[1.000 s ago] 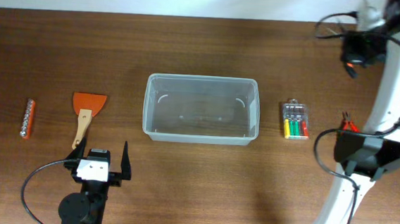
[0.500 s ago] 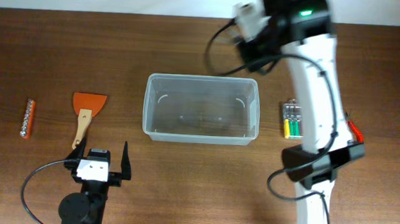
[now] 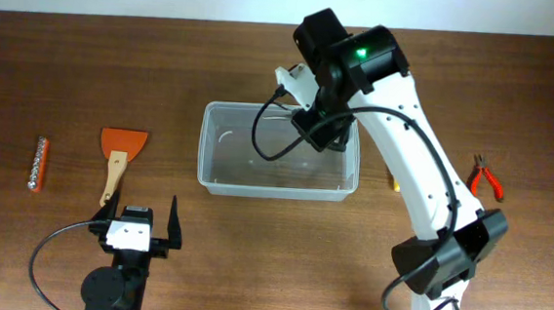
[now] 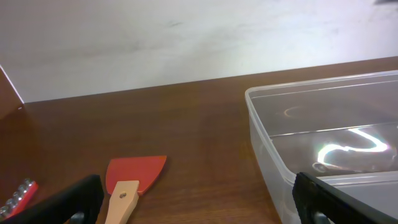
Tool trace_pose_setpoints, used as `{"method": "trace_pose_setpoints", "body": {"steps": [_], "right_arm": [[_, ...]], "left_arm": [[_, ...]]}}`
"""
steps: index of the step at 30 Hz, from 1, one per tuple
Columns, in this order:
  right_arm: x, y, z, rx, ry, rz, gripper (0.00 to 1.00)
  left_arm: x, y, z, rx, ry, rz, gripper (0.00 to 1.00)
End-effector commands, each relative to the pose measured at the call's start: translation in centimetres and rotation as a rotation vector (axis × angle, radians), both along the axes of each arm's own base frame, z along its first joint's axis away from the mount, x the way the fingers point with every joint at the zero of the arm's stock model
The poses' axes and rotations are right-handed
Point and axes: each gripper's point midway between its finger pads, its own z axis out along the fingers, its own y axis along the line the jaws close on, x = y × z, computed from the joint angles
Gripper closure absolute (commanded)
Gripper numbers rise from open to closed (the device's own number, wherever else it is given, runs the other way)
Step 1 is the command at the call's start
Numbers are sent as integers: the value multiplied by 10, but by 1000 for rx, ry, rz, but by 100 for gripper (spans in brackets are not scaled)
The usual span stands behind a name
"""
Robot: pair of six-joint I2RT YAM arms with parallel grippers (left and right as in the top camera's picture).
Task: Pack container
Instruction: 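Lift the pliers and carry them left over the clear container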
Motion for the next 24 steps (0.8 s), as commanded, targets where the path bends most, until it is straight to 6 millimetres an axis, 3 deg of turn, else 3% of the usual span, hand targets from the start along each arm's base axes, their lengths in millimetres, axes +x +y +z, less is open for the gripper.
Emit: {"method": "trace_pose_setpoints", "body": {"steps": [1,5,10,24], "right_arm": [[-4,7,-7,26,11,41,94],[5,18,-25,63,1,82,87],[11,30,-51,103,12,91,88],[-1,32,-116,86,147,115,91]], "left_arm": [[0,2,-1,13,-3,11,1],[0,2,-1,13,-3,11,1],[0,2,-1,13,-3,11,1],[0,2,-1,13,-3,11,1]]}}
